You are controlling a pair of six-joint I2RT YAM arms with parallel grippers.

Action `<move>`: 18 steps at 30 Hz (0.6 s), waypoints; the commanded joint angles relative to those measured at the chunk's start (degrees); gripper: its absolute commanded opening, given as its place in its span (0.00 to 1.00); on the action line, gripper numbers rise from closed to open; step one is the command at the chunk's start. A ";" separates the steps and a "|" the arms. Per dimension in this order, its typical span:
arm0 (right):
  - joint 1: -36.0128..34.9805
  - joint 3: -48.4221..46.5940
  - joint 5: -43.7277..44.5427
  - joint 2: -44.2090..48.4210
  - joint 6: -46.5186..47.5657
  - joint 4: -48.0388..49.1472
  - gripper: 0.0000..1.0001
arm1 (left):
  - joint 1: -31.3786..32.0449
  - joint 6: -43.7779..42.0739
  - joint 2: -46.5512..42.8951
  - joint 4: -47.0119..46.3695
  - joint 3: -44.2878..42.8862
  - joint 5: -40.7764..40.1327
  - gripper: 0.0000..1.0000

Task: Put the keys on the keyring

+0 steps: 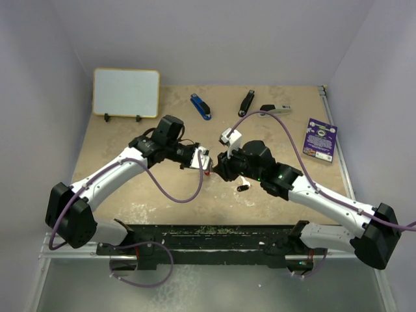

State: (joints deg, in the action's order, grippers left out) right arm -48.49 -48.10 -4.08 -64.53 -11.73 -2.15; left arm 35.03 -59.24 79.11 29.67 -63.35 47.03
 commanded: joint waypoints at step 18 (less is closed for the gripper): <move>-0.64 -5.35 -0.96 -4.19 0.48 3.90 0.29 | 0.87 1.06 0.08 -2.62 -2.75 2.07 0.03</move>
State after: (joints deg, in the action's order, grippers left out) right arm -48.80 -50.02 -5.30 -69.10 -11.77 -1.45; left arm 35.44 -58.87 79.18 29.58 -63.55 47.16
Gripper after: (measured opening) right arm 0.319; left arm 0.036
